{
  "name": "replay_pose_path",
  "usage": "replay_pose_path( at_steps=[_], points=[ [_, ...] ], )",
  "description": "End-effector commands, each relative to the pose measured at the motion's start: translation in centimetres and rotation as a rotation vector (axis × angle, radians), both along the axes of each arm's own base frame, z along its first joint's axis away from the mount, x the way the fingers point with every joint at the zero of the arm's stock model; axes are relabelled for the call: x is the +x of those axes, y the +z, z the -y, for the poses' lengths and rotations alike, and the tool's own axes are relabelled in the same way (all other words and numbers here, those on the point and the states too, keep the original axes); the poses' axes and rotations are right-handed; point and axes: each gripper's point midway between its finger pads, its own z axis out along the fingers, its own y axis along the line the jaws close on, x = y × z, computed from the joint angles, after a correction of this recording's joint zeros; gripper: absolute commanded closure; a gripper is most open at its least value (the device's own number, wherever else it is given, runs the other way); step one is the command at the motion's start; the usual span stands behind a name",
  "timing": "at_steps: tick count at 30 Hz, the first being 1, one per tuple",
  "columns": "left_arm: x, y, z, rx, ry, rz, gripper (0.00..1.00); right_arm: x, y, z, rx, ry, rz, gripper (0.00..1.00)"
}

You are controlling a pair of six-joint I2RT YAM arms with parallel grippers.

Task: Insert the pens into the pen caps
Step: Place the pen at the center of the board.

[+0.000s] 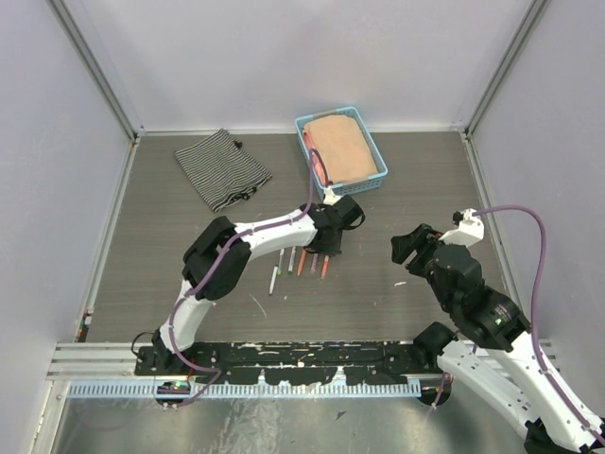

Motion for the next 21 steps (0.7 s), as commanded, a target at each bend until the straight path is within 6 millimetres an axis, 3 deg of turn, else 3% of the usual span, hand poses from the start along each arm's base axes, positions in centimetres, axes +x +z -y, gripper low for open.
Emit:
replay_pose_path(
  at_steps=[1,12,21],
  points=[
    [0.47,-0.17,0.34,0.011,0.017,0.014,0.9,0.33,2.1,-0.55,0.035,0.012,0.031,0.3],
    [0.29,-0.46,0.32,-0.002,0.025,0.013,0.7,0.22,1.92,-0.5,0.027,0.011,0.016,0.3],
    [0.36,0.15,0.68,-0.02,0.014,0.016,0.69,0.1,1.87,-0.24,0.021,0.004,0.013,0.3]
  ],
)
